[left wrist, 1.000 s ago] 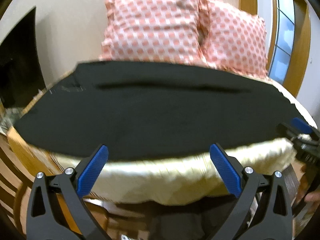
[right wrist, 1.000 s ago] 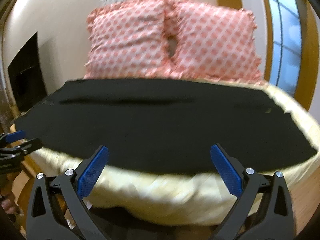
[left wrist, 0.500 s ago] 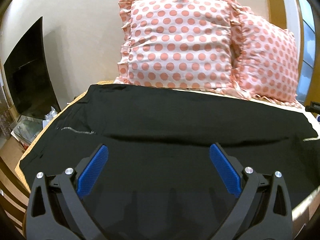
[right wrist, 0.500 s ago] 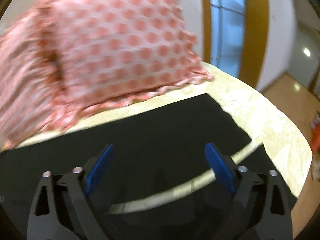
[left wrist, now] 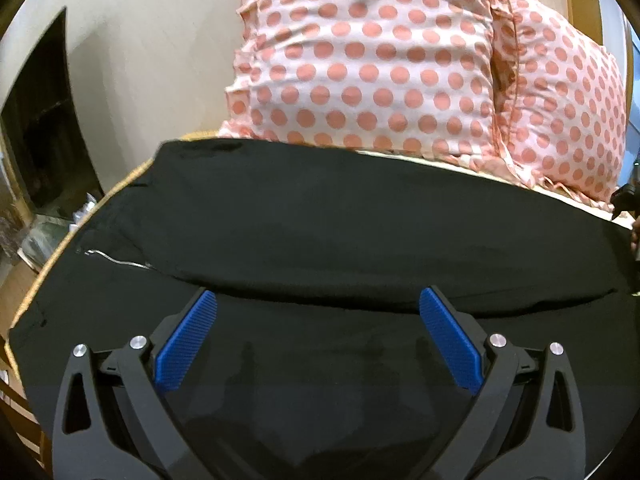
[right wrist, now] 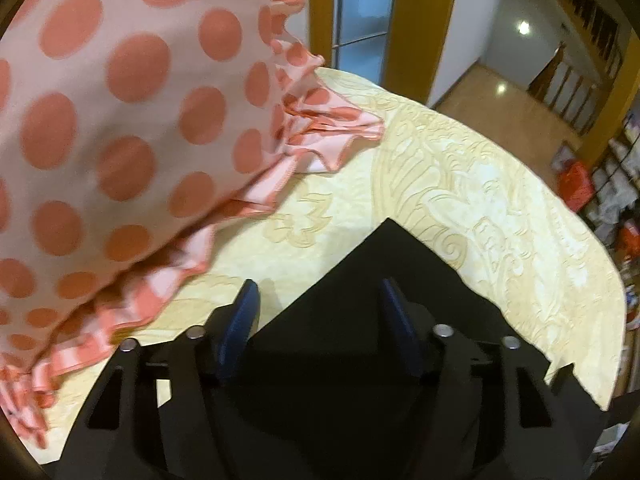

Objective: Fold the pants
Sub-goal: 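Grasp the black trousers' leg hems with both grippers and lift them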

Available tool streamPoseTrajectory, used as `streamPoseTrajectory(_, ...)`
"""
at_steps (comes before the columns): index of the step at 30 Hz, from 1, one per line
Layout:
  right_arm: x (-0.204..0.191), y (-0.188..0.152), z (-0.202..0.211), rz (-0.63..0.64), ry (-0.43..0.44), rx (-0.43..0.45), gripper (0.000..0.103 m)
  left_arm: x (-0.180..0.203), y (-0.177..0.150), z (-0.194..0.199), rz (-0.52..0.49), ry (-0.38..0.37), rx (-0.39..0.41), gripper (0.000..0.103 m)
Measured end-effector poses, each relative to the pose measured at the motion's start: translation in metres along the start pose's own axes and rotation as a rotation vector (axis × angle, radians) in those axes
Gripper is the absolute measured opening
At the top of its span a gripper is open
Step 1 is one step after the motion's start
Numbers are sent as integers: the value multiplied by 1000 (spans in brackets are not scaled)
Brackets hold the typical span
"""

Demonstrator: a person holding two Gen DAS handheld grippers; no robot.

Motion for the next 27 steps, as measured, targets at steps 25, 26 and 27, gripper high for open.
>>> streamPoseTrajectory(25,169,-156,141,-40,647,313,4,-55,42,38,109,-56,19,101)
streamPoseTrajectory(26,178,-174,142,-47,648,317,4,-60,50,38,126,-68,22,101)
streamPoseTrajectory(27,185,-186,140,-62,649,316,4,-66,60,37,148,-98,30,101)
Point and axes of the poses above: each gripper's, at about its wrist camera, not at the fingertips, and z roughly against the way its jaws point, x to its right, y to its top, the point moved 1 cm from there along -z, roughly the way its jaws point, and after that the axes turned 2 degrees about z, right-handed, at the moved point
